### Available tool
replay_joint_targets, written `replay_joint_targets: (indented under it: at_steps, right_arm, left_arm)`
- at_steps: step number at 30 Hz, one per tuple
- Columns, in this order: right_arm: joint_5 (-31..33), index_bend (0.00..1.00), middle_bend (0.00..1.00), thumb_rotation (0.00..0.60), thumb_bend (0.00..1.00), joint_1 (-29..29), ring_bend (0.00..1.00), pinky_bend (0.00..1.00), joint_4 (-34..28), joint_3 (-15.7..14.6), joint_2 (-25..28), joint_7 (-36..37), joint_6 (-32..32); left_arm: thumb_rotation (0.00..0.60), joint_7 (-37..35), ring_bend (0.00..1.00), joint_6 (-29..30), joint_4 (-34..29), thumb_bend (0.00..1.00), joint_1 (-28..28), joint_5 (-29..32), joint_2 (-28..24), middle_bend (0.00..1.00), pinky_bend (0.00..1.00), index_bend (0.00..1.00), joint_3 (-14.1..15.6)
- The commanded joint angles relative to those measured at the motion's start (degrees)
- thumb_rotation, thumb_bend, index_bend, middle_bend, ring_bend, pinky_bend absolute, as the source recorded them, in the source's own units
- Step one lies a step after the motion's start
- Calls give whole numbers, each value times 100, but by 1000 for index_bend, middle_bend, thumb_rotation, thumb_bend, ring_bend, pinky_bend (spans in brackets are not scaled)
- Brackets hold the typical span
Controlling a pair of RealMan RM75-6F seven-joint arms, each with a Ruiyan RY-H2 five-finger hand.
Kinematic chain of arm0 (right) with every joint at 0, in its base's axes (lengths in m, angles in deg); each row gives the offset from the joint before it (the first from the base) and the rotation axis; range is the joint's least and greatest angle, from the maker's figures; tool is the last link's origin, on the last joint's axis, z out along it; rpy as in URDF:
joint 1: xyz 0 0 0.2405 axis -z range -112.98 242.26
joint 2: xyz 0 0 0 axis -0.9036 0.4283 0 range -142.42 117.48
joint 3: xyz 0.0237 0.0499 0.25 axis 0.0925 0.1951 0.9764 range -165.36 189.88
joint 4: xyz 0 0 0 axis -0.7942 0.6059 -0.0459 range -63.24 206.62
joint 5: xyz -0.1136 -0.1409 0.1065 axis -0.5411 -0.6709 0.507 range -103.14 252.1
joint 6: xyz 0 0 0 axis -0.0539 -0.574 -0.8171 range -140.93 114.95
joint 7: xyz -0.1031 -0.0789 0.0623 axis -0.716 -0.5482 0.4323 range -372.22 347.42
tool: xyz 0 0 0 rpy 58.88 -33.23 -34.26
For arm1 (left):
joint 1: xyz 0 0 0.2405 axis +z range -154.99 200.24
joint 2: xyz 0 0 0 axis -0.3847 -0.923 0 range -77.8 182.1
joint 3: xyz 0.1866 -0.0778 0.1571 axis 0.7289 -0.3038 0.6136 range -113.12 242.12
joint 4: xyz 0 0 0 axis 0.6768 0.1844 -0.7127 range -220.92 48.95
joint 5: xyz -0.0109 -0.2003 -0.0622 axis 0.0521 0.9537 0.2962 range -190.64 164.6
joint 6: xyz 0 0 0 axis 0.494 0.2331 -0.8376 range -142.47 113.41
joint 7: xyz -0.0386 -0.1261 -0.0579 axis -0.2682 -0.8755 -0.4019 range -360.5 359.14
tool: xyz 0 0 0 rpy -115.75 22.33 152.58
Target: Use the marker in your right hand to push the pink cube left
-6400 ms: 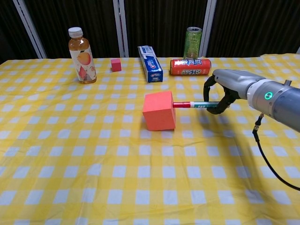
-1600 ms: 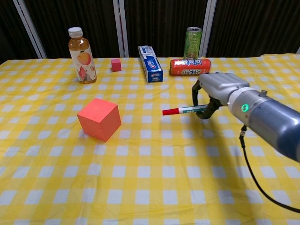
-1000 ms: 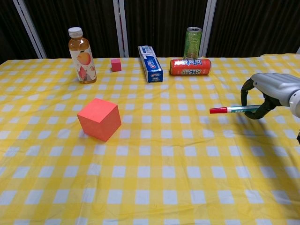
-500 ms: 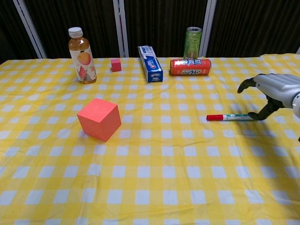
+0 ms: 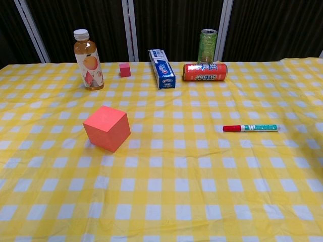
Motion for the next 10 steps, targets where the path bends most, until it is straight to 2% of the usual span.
replay_joint_targets:
  at_steps: [1,4,7,10]
  right_arm:
    - [-1020,0,0,600,363,908,0,0,204,-706,480,905,-837]
    - [-1379,0,0,600,352,1273,0,0,689,-805,395,1193,-1323]
    - [-1708,0,0,600,351,1576,0,0,1093,-746,224,1593,-1849]
    - [-1875,0,0,600,350,1664,0,0,1344,-682,101,1733,-1958]
  left_arm:
    - [600,115,0,84,69,0,32,-21,74,0,1,0,-39]
    - [600,176,0,176,132,0,54,-20,152,0,0,0,-85]
    - [600,206,0,260,195,0,68,-5,235,0,0,0,-143]
    - [600,210,0,287,238,0,70,7,288,0,0,0,-172]
